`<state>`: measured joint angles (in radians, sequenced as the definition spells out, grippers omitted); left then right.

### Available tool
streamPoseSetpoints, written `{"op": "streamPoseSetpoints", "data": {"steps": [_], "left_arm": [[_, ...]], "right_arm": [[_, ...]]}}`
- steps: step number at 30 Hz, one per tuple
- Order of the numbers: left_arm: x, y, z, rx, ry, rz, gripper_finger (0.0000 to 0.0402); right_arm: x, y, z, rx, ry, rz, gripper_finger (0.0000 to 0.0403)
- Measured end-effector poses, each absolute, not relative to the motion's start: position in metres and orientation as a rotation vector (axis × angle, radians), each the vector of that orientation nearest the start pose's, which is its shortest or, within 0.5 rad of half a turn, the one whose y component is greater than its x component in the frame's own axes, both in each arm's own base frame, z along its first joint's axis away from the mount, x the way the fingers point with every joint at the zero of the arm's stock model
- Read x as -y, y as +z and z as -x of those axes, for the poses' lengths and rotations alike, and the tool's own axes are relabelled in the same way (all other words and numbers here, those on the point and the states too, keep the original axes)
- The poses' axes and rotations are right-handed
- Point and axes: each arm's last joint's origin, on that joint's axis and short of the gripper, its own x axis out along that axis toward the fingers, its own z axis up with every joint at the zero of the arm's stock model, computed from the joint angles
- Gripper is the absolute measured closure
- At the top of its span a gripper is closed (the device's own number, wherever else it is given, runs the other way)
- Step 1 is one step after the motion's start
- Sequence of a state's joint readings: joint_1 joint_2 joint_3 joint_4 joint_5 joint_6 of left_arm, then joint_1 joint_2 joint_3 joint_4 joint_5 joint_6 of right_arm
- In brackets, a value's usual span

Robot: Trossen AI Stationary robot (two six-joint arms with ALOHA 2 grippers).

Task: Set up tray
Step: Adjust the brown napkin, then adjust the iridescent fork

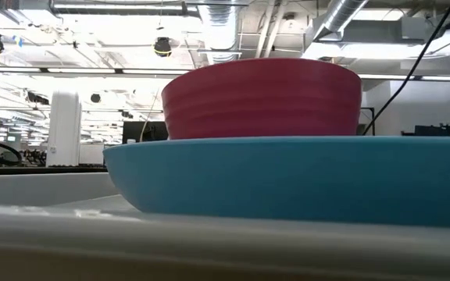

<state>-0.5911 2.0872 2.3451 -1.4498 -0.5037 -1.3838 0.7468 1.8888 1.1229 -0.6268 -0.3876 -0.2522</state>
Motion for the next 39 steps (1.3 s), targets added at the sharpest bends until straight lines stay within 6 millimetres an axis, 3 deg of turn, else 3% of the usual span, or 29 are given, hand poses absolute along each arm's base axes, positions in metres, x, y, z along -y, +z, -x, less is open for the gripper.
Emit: {"op": "streamPoseSetpoints", "data": {"steps": [13,24,39], "left_arm": [[0.215,0.367,-0.344,-0.851,0.589,0.633,0.0397],[0.215,0.366,-0.343,-0.894,0.576,0.642,0.0397],[0.212,0.366,-0.344,-0.881,0.591,0.634,0.0397]], "right_arm": [[-0.221,0.135,-0.263,-1.199,1.086,0.519,0.0403],[-0.201,0.140,-0.279,-1.187,1.018,0.473,0.0403],[-0.190,0.180,-0.258,-1.248,1.002,0.427,0.0403]]}}
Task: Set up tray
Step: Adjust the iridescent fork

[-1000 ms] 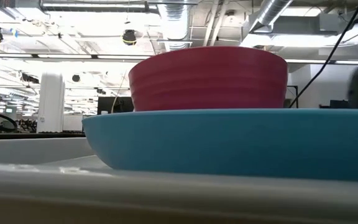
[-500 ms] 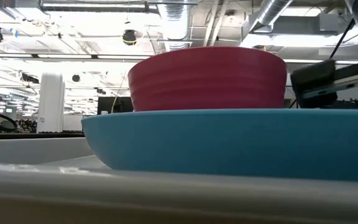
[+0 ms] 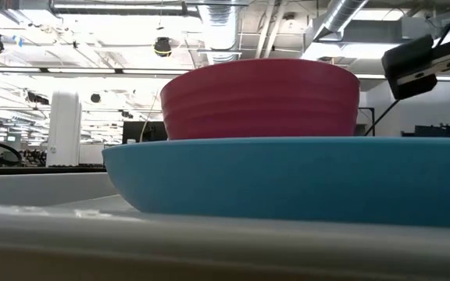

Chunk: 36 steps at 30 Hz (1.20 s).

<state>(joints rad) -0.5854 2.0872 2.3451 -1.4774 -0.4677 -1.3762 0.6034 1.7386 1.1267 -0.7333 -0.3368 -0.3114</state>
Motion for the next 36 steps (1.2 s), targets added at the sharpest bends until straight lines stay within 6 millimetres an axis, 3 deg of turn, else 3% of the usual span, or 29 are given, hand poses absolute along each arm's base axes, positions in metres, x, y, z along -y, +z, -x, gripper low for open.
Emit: {"op": "streamPoseSetpoints", "data": {"steps": [11,24,36], "left_arm": [[0.213,0.366,-0.345,-0.857,0.600,0.659,0.0398],[0.213,0.367,-0.347,-0.810,0.614,0.685,0.0398],[0.213,0.367,-0.347,-0.804,0.623,0.705,0.0398]], "right_arm": [[-0.195,0.158,-0.233,-1.336,1.051,0.443,0.0403],[-0.185,0.156,-0.242,-1.327,0.919,0.507,0.0403],[-0.184,0.157,-0.242,-1.316,0.968,0.503,0.0403]]}}
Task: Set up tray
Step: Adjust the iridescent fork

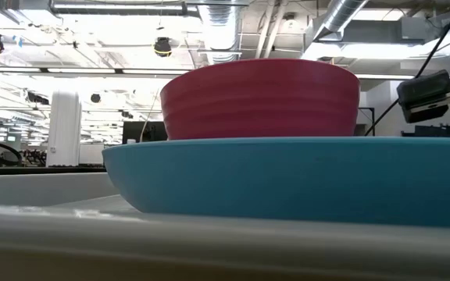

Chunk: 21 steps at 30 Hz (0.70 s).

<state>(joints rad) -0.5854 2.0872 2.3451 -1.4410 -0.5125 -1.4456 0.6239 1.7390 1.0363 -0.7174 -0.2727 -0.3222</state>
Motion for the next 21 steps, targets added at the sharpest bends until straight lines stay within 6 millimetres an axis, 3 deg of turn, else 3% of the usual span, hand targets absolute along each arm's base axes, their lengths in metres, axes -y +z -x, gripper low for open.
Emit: {"op": "streamPoseSetpoints", "data": {"steps": [13,21], "left_arm": [[0.212,0.368,-0.348,-0.788,0.638,0.717,0.0398],[0.211,0.368,-0.348,-0.778,0.645,0.718,0.0398]], "right_arm": [[-0.182,0.146,-0.238,-1.291,1.006,0.505,0.0403],[-0.176,0.146,-0.227,-1.382,1.112,0.515,0.0403]]}}
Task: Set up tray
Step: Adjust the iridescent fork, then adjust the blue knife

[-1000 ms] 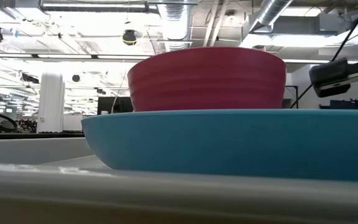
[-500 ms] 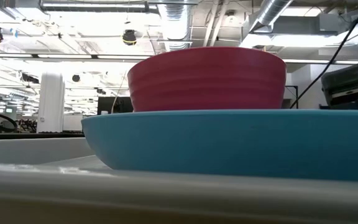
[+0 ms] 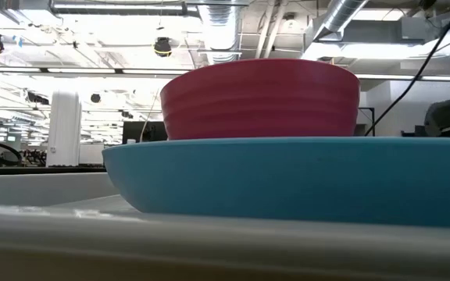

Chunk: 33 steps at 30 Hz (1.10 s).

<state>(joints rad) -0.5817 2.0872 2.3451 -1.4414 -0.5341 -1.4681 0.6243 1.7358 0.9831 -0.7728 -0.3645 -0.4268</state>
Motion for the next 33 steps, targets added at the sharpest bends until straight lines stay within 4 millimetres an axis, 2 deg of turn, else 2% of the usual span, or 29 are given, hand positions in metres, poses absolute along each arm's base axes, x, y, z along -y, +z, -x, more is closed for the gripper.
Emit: {"op": "streamPoseSetpoints", "data": {"steps": [8,19,23,27,33], "left_arm": [[0.207,0.368,-0.351,-0.770,0.660,0.732,0.0398],[0.206,0.368,-0.351,-0.770,0.664,0.737,0.0397],[0.205,0.368,-0.352,-0.765,0.668,0.736,0.0398],[0.205,0.368,-0.352,-0.765,0.668,0.735,0.0397],[0.205,0.368,-0.352,-0.765,0.667,0.735,0.0398]], "right_arm": [[-0.174,0.148,-0.226,-1.351,1.163,0.571,0.0403],[-0.168,0.170,-0.217,-1.338,1.177,0.585,0.0403],[-0.170,0.179,-0.220,-1.233,1.175,0.587,0.0403],[-0.177,0.189,-0.229,-1.040,1.176,0.588,0.0403],[-0.188,0.189,-0.232,-0.878,1.290,0.665,0.0403]]}}
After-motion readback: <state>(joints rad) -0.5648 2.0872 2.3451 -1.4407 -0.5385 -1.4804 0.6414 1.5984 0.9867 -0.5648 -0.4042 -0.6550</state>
